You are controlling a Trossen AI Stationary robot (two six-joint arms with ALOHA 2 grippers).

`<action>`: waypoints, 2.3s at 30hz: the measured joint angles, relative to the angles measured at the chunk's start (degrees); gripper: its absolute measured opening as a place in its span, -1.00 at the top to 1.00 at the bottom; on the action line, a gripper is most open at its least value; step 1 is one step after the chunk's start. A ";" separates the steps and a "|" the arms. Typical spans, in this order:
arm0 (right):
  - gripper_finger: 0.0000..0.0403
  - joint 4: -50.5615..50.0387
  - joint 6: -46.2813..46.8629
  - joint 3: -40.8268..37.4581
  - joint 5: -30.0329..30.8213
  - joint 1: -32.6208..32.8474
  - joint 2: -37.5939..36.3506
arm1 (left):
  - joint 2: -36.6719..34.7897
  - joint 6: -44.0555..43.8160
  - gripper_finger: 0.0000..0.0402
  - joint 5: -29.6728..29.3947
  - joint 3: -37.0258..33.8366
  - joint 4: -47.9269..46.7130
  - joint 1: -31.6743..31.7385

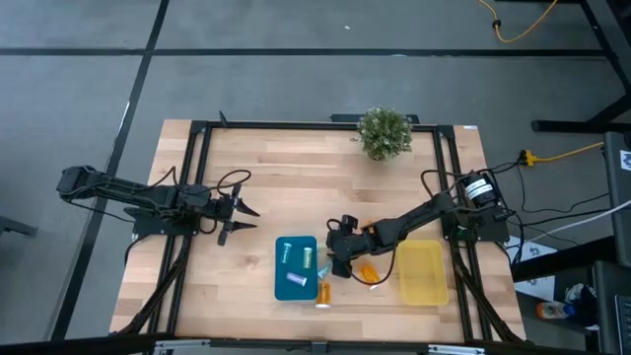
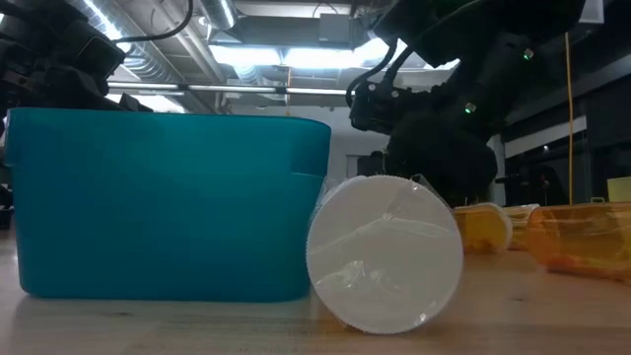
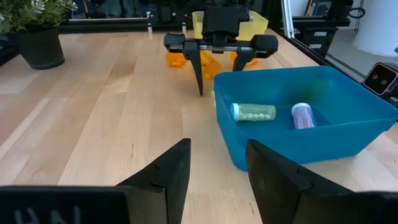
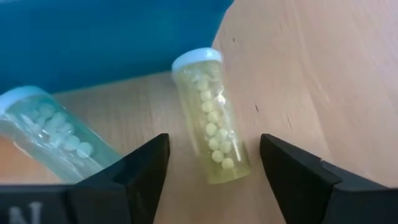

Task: Pick and place medicine bottles into bin by pill shape (circle, oval)
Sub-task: Put the small yellow pill bottle into the blue bin

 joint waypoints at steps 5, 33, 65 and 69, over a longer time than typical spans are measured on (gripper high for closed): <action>0.02 0.97 0.04 0.00 0.04 0.00 0.11 | -0.02 0.00 0.27 0.00 0.00 0.00 -0.01; 0.46 1.97 13.40 -0.11 23.79 -0.17 -3.46 | -0.02 -0.02 0.27 -0.02 0.00 0.07 0.01; 0.39 25.57 -4.72 -0.02 -10.25 -0.03 -7.52 | -0.01 -0.04 0.27 -0.02 0.00 0.11 -0.01; 0.28 25.79 -4.70 -0.02 -10.16 -0.04 -7.52 | 0.00 -0.04 0.27 0.00 0.00 0.11 0.00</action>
